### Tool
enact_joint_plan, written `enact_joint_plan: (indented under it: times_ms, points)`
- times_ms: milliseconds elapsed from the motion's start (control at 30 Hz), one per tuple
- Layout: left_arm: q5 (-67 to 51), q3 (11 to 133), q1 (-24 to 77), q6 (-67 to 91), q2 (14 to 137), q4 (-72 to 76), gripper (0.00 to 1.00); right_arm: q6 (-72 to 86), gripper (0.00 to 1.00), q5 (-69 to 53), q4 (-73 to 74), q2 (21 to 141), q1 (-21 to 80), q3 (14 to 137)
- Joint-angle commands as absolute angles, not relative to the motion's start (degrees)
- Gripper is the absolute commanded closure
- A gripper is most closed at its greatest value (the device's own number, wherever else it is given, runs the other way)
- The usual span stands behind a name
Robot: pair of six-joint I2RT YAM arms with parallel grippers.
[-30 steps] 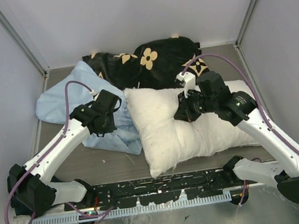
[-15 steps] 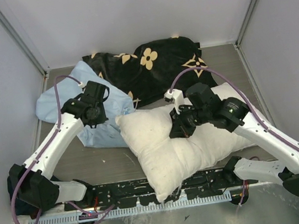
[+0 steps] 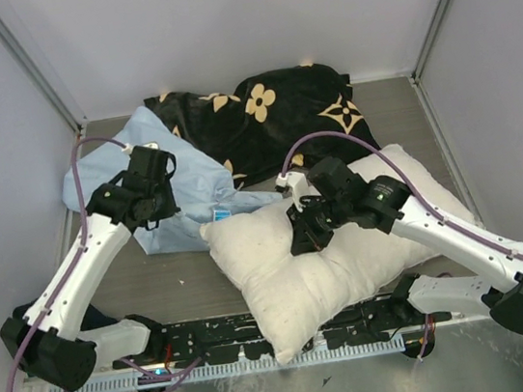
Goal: Put the pillow into the pillowcase
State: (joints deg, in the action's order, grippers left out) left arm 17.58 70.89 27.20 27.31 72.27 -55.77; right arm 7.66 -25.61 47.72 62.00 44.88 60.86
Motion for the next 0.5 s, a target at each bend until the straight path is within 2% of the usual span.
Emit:
enact_joint_plan:
  times_ms: [0,467]
  points:
    - [15.99,69.68,26.98,28.18,66.13,-57.78,1.0,8.98,0.99,-26.44,40.75,62.53,44.96,61.14]
    - [11.59,62.38,28.87,29.73,55.83,-61.25,1.0,8.34,0.99,-24.82,39.2,67.49,43.44,65.83]
